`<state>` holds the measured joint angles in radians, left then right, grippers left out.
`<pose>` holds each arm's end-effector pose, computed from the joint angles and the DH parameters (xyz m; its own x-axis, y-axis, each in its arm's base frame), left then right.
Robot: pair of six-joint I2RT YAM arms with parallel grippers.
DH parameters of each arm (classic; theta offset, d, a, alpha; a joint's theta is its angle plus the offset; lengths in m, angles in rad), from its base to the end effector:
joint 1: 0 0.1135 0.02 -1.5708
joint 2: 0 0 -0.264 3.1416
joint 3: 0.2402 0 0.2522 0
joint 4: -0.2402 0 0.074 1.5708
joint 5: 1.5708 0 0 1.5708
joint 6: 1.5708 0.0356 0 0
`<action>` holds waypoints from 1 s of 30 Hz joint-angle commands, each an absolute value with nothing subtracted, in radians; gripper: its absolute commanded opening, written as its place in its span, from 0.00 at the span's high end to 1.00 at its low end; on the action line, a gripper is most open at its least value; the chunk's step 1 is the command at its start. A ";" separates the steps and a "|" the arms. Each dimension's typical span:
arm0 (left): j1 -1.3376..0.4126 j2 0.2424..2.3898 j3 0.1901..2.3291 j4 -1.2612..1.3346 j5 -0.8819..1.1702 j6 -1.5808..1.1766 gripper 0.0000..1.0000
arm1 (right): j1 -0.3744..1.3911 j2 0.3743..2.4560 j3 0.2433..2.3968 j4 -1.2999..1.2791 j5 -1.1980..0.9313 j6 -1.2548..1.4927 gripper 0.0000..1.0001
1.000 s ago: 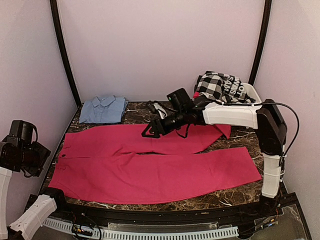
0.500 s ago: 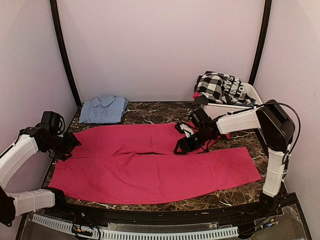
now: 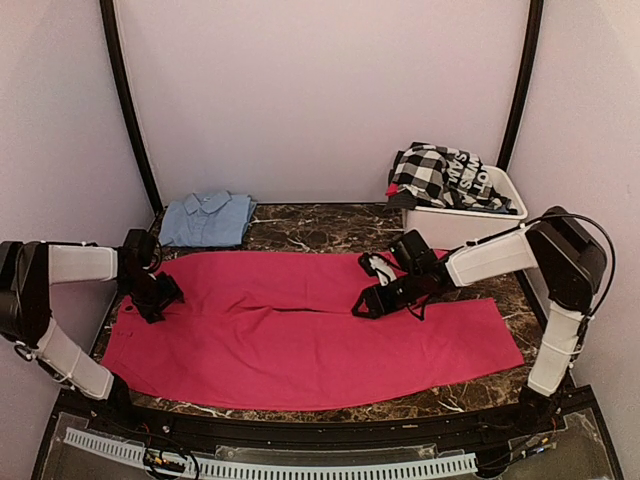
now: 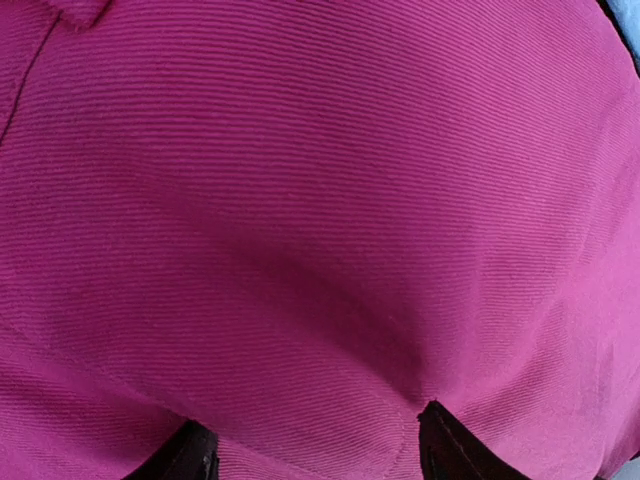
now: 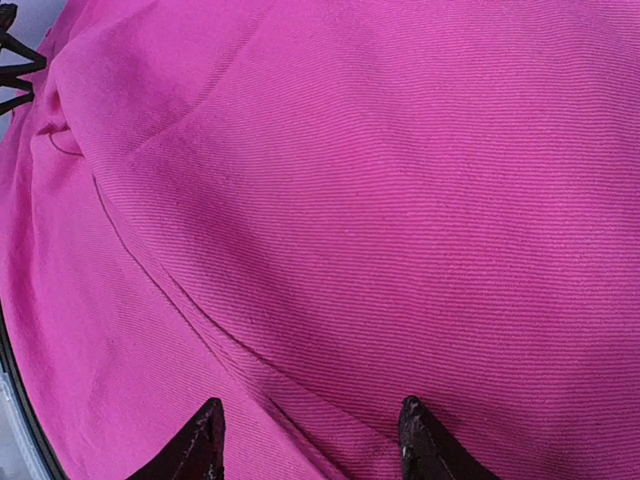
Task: Fold and stack the mixed laundry pile
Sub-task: Smooth out the flattened T-shirt at the center of the board.
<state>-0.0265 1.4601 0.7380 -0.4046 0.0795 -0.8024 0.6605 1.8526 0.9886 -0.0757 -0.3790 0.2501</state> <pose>0.2612 -0.0098 0.1601 -0.6709 -0.6992 -0.2470 -0.6070 0.7091 -0.3588 0.2772 0.2321 0.1333 -0.8015 -0.3315 -0.4977 -0.5615 0.7037 0.4355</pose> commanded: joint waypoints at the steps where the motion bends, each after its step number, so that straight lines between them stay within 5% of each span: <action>1: 0.037 1.565 0.784 -0.342 0.052 -0.759 0.32 | 0.738 1.880 0.882 -0.228 -0.370 0.359 0.45; 12: 0.099 1.565 0.887 -0.359 0.075 -0.672 0.44 | 0.897 1.716 0.810 -0.235 -0.338 0.478 0.45; 17: -0.030 1.306 0.809 -0.229 0.106 -0.565 0.22 | 0.812 1.453 0.803 -0.366 -0.205 0.450 0.44; 21: -0.171 1.206 0.824 -0.183 0.090 -0.480 0.18 | 0.646 1.268 0.771 -0.490 -0.114 0.445 0.42; 24: -0.233 1.209 0.846 -0.175 0.122 -0.471 0.19 | 0.578 1.199 0.769 -0.583 -0.034 0.478 0.33; 27: -0.276 1.240 0.866 -0.160 0.135 -0.460 0.20 | 0.575 1.190 0.761 -0.602 0.057 0.571 0.09; 30: -0.296 1.261 0.867 -0.145 0.145 -0.466 0.20 | 0.572 1.244 0.752 -0.591 0.098 0.610 0.03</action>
<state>-0.2710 1.2358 0.8505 -0.1673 0.1184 -0.4961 0.5743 1.1893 0.7788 -0.5323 -0.0238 0.5285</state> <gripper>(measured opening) 0.802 0.948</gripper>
